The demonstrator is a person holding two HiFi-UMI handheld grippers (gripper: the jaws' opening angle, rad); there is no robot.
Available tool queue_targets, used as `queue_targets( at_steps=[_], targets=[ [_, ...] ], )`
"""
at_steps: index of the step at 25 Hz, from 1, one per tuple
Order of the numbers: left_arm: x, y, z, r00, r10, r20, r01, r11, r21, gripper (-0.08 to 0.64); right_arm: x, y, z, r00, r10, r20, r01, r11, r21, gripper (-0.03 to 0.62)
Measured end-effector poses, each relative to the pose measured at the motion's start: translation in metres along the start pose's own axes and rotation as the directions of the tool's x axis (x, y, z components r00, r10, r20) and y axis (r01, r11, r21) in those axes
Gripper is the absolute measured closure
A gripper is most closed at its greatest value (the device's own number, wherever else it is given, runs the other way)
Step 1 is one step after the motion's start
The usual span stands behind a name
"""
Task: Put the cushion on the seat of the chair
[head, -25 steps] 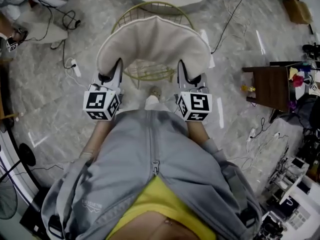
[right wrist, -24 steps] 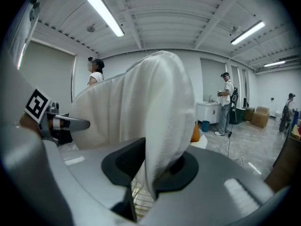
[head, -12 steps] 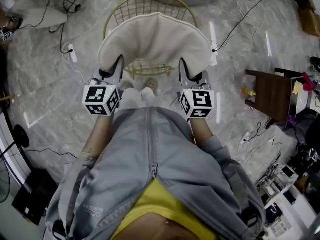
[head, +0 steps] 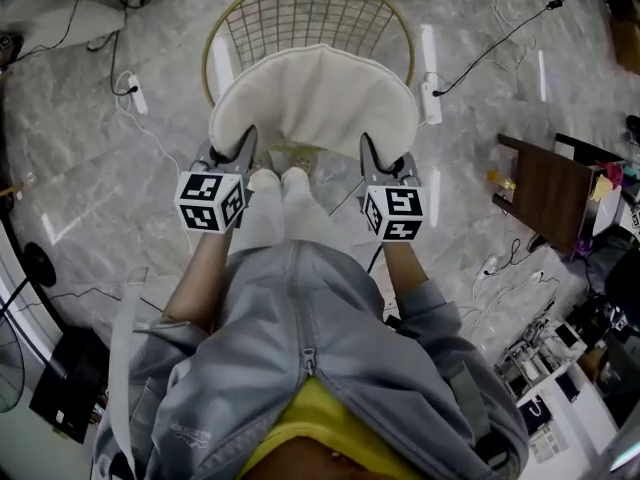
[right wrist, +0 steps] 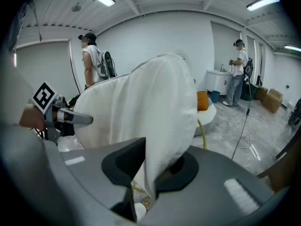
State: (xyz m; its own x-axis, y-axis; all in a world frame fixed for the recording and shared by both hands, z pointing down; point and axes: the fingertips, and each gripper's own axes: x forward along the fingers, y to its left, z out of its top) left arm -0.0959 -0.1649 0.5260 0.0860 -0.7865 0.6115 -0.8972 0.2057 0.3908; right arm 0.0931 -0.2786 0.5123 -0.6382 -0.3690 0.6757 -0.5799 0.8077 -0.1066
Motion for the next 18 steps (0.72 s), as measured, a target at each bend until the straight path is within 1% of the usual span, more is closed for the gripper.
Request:
queue_targets(
  at_steps=[5, 9, 12, 15, 18],
  targets=[
    [0.04, 0.019, -0.026, 0.997, -0.021, -0.074, 0.019, 0.999, -0.034, 0.492, 0.039, -0.014, -0.027, 0.997, 0.009, -0.078, -0.009, 1.0, 0.005, 0.522],
    [0.065, 0.034, -0.054, 0.987, -0.029, -0.161, 0.02, 0.998, -0.057, 0.491, 0.066, -0.018, -0.059, 0.988, 0.03, -0.155, -0.024, 0.999, 0.043, 0.522],
    [0.082, 0.041, -0.078, 0.977, -0.04, -0.207, 0.02, 0.995, -0.101, 0.491, 0.082, -0.024, -0.082, 0.977, 0.046, -0.206, -0.038, 0.998, 0.042, 0.521],
    [0.096, 0.047, -0.1, 0.97, -0.051, -0.237, 0.018, 0.99, -0.139, 0.491, 0.1, -0.03, -0.101, 0.967, 0.053, -0.249, -0.047, 0.998, 0.03, 0.52],
    [0.108, 0.056, -0.118, 0.963, -0.053, -0.263, 0.011, 0.988, -0.157, 0.491, 0.118, -0.032, -0.117, 0.957, 0.065, -0.282, -0.059, 0.998, 0.03, 0.52]
  ],
)
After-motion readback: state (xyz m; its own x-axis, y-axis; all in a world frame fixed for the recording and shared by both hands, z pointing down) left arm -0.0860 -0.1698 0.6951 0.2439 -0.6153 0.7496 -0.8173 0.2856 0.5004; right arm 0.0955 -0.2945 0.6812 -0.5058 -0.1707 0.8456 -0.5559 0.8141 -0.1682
